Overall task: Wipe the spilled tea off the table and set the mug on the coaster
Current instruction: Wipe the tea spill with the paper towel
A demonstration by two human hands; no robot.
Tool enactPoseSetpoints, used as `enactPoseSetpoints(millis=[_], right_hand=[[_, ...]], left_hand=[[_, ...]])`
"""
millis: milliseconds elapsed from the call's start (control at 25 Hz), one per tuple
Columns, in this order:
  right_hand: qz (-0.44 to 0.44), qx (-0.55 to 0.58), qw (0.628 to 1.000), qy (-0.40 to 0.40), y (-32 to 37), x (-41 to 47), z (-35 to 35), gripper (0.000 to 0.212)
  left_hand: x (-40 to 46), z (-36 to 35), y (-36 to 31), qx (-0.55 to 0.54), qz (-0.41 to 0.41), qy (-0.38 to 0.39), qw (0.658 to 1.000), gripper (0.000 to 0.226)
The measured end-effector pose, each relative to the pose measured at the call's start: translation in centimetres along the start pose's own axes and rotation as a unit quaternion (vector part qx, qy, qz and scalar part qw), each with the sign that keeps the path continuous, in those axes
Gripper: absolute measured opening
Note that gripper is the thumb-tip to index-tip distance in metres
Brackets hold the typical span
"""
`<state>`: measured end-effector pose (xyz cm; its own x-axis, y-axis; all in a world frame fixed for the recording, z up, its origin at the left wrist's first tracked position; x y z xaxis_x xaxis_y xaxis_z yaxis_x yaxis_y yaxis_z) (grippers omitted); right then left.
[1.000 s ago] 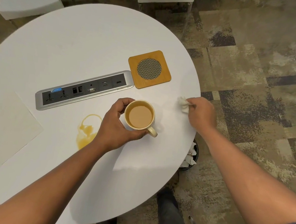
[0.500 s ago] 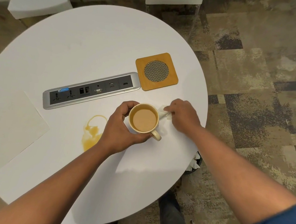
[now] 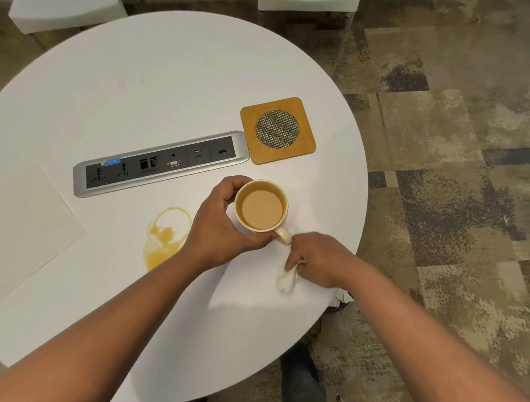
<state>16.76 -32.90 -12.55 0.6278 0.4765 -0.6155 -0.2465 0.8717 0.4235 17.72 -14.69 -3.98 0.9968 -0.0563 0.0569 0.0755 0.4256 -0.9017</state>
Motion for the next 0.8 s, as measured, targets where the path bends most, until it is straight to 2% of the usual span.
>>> enactPoseSetpoints(millis=[120, 360, 800], right_hand=[[-0.018, 0.037, 0.998, 0.052, -0.8, -1.8, -1.3, 0.032], [-0.046, 0.209, 0.977, -0.021, -3.3, -4.0, -1.4, 0.028], [-0.021, 0.267, 0.961, -0.064, -3.3, -4.5, -2.3, 0.028]], left_hand=[[1.1, -1.5, -0.1, 0.003, 0.000, 0.013, 1.000, 0.086], [3.3, -5.5, -0.1, 0.004, -0.001, 0.045, 0.999, 0.088], [5.0, -10.2, -0.9, -0.012, -0.013, 0.081, 0.997, 0.089]])
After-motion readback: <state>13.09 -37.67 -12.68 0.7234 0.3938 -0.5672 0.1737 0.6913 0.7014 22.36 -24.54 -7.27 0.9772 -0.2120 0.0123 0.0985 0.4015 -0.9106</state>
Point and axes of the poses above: each hand's wrist, its own x-axis towards the middle knuckle, its own z-axis out of the back of the hand, y = z × x, the point moved 8 cm from there along x, towards the middle knuckle, and after that the axes turned 11 degrees about -z, right-handed, at the moved point
